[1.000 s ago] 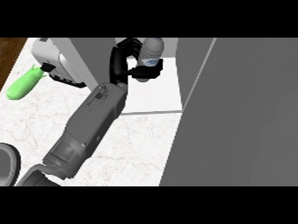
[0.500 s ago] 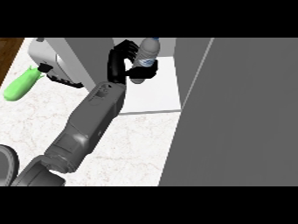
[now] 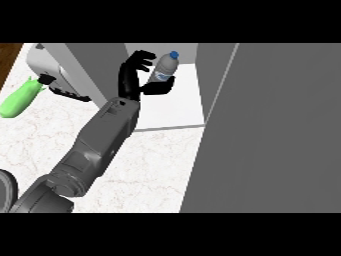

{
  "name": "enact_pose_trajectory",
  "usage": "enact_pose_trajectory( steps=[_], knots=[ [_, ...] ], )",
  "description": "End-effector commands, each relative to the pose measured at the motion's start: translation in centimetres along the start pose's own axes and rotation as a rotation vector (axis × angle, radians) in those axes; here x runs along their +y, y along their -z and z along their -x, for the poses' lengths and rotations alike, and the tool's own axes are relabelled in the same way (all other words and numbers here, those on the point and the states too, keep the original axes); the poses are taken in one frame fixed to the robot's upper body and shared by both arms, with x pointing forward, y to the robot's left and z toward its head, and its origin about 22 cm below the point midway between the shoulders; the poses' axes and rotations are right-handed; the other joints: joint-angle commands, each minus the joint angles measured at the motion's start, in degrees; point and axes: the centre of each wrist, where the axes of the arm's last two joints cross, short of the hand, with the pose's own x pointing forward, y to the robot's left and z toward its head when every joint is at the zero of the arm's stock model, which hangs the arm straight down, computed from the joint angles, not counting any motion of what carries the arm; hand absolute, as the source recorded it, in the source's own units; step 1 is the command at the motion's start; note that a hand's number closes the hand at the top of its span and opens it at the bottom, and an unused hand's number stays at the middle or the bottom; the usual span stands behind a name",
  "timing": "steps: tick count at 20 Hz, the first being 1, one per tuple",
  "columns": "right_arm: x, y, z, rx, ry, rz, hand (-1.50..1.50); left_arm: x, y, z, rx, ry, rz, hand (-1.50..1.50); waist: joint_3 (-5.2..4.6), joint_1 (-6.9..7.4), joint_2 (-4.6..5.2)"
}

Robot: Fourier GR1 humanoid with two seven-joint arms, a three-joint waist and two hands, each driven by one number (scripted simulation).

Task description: Pick up the bottled water, place it into the cabinet and close the cabinet

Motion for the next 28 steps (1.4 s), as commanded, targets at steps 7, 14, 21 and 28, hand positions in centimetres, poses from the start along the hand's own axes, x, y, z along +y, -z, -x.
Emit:
enact_pose_trajectory(
  steps=[7, 14, 21, 28],
  knots=[
    [0.0, -0.3, -1.1, -0.037, -0.001, -0.01, -1.5, 0.6, 0.3, 0.5, -0.001, 0.174, -0.037, -1.5, -0.02, -0.16, 0.21],
    [-0.2, -0.1, -1.6, -0.042, 0.004, -0.054, -1.5, -0.2, -0.9, 1.4, -0.011, 0.147, -0.067, -1.5, -0.09, -0.88, 0.61],
    [-0.2, -0.6, -0.8, -0.045, 0.017, -0.039, -1.5, -0.2, -0.5, 0.3, -0.134, -0.072, 0.027, -1.5, -0.07, -0.46, 0.35],
    [0.5, -1.0, -0.6, -0.013, -0.001, -0.014, -1.5, 0.0, 0.0, -0.6, -0.214, -0.344, 0.184, 1.5, -0.07, 1.42, -0.64]
  ],
)
